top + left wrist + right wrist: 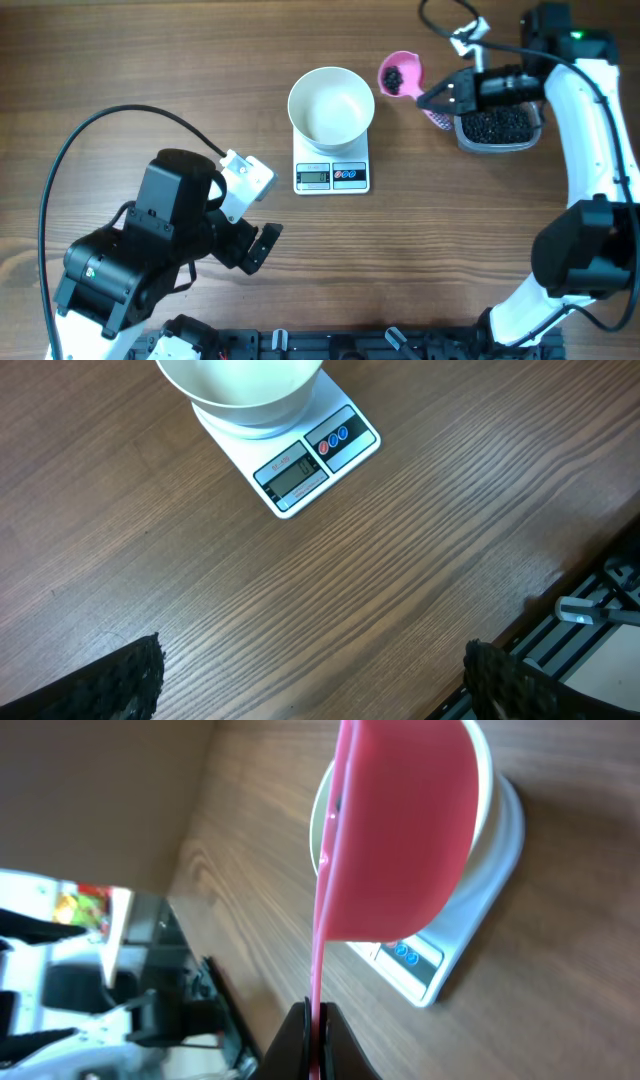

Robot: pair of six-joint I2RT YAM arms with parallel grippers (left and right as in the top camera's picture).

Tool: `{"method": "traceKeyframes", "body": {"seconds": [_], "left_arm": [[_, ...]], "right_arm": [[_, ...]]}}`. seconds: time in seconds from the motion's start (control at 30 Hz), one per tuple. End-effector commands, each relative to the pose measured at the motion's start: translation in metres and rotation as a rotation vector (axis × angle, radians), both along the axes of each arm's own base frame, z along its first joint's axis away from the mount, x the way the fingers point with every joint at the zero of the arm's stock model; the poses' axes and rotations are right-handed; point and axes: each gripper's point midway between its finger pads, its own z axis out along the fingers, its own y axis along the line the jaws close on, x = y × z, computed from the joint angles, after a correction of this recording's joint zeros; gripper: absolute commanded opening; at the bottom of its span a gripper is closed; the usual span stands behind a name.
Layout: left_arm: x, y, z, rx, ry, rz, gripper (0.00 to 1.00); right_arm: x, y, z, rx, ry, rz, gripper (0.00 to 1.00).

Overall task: Scoop item into bowl and weigh 150g on scale
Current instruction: 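Lift the filled scoop out of the tub with the right gripper, then carry the scoop over the white bowl and tip beans into it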

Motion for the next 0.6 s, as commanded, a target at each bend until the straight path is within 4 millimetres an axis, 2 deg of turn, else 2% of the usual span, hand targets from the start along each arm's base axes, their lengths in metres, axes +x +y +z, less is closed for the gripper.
{"method": "traceKeyframes", "body": {"seconds": [0.0, 0.27, 0.57], "left_arm": [[0.001, 0.002, 0.006, 0.001, -0.024, -0.002, 1.00], [0.001, 0.002, 0.006, 0.001, -0.023, -0.002, 1.00], [0.001, 0.002, 0.006, 0.001, -0.024, -0.002, 1.00]], "right_arm": [[0.002, 0.019, 0.001, -0.115, -0.078, 0.037, 0.04], [0.008, 0.057, -0.011, -0.248, -0.189, 0.114, 0.04], [0.022, 0.079, -0.025, -0.469, -0.344, 0.142, 0.04]]}}
